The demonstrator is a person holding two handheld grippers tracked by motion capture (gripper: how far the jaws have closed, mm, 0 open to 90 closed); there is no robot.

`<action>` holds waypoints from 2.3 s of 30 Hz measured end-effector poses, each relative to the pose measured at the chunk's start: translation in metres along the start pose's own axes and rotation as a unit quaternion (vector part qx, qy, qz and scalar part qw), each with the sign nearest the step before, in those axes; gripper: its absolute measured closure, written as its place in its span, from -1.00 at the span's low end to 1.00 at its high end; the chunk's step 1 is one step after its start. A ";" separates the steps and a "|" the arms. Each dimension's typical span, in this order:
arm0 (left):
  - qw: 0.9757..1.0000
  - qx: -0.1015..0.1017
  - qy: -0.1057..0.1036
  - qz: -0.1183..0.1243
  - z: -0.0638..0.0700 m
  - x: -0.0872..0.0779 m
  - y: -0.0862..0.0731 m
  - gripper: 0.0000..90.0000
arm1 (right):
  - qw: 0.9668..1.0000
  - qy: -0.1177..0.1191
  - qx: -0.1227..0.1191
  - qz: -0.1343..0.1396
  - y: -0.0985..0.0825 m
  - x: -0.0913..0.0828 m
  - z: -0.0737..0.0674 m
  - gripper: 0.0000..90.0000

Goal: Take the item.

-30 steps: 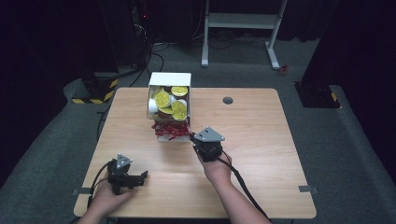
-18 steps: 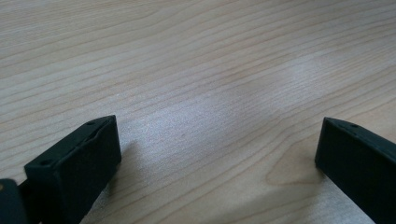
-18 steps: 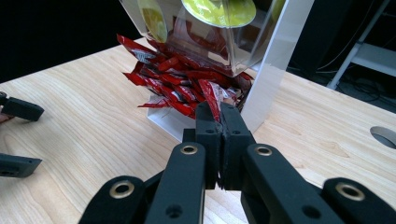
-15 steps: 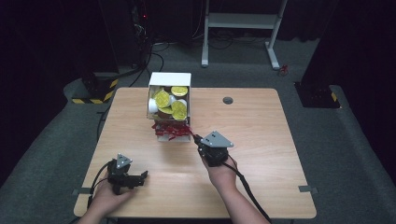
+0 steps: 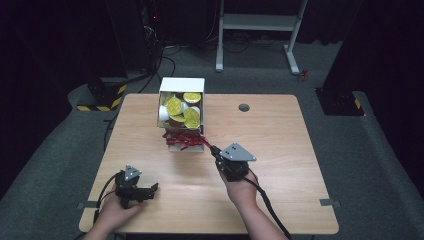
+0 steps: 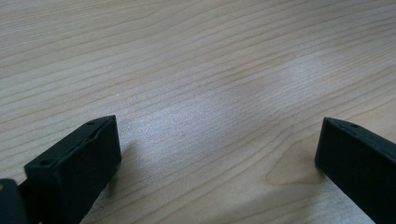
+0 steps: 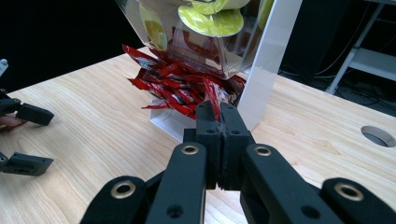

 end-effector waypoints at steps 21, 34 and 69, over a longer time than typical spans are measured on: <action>1.000 0.001 0.000 -0.001 0.000 0.000 0.000 -0.99 | 1.000 -0.007 0.013 0.018 0.001 -0.022 0.012 0.99; 1.000 0.000 0.000 0.000 0.000 0.000 0.000 -0.99 | 0.999 -0.032 0.023 0.009 -0.009 -0.026 0.033 0.99; 1.000 0.000 0.000 0.000 0.000 0.000 0.000 -0.99 | 0.994 -0.093 0.054 -0.030 -0.037 -0.012 0.089 0.99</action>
Point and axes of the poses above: each handheld gripper's, and its own axes: x roughly forward along the jaws, y roughly out of its top, z roughly to its right, the point moved 8 cm from there along x, roughly forward along the jaws, and after that the axes turned 1 degree about -x, right-handed, at the moved point
